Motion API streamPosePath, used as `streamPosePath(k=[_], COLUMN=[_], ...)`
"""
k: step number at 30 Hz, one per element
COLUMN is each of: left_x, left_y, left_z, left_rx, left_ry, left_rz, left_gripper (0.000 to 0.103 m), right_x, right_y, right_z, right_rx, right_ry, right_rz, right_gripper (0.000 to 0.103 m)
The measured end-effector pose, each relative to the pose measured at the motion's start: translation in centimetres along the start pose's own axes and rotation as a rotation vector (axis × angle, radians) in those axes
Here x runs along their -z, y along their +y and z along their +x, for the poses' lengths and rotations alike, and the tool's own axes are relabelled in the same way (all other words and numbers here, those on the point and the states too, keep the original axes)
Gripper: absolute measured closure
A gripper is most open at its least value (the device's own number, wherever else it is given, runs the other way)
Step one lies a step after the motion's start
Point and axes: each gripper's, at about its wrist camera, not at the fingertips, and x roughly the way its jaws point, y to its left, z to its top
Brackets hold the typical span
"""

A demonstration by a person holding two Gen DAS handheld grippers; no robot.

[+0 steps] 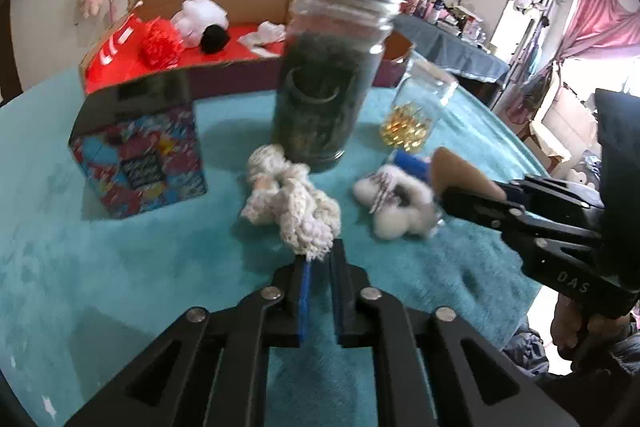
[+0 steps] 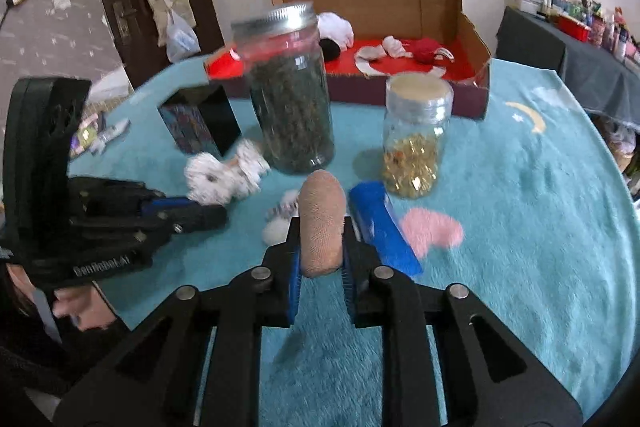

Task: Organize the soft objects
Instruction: 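Grasp the white crochet lace piece with the left tool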

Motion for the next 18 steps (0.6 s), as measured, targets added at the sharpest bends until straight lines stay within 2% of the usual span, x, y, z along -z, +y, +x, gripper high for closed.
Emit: streamPosePath(k=[1, 2, 3, 4, 5, 6, 8, 9, 10, 13, 18], left_x=[0.1, 0.2, 0.3, 0.3, 0.4, 0.4, 0.4, 0.3, 0.1, -0.8, -1.9], left_y=[0.1, 0.1, 0.2, 0.2, 0.1, 0.1, 0.1, 0.2, 0.2, 0.0, -0.6], left_z=[-0.1, -0.2, -0.5, -0.7, -1.1, -1.3, -1.6, -1.7, -1.8, -1.6, -0.3], left_rx=[-0.001, -0.007, -0.02, -0.031, -0.043, -0.048, -0.056, -0.058, -0.058, -0.059, -0.073], left_ry=[-0.001, -0.005, -0.016, -0.024, -0.036, -0.047, -0.054, -0.057, -0.061, -0.072, -0.063], left_rz=[0.001, 0.001, 0.002, 0.005, 0.014, 0.021, 0.029, 0.027, 0.024, 0.032, 0.042], left_gripper=[0.08, 0.065, 0.056, 0.039, 0.03, 0.03, 0.029, 0.029, 0.028, 0.023, 0.022], right_x=[0.2, 0.3, 0.5, 0.6, 0.8, 0.9, 1.3, 1.5, 1.5, 1.7, 2.3], right_y=[0.1, 0.1, 0.1, 0.1, 0.1, 0.0, -0.3, -0.5, -0.6, -0.2, 0.4], right_z=[0.0, 0.1, 0.2, 0.2, 0.1, 0.1, 0.2, 0.1, 0.0, -0.2, -0.6], right_rx=[0.01, 0.02, 0.023, 0.023, 0.026, 0.032, 0.03, 0.013, 0.002, 0.03, 0.06], right_ry=[0.001, 0.005, 0.011, 0.014, 0.011, 0.009, 0.013, 0.004, -0.004, -0.026, -0.05], right_rz=[-0.005, -0.01, -0.012, -0.014, -0.014, -0.013, 0.003, 0.016, 0.022, 0.007, -0.03], right_gripper=[0.085, 0.085, 0.084, 0.082, 0.082, 0.079, 0.067, 0.054, 0.051, 0.051, 0.051])
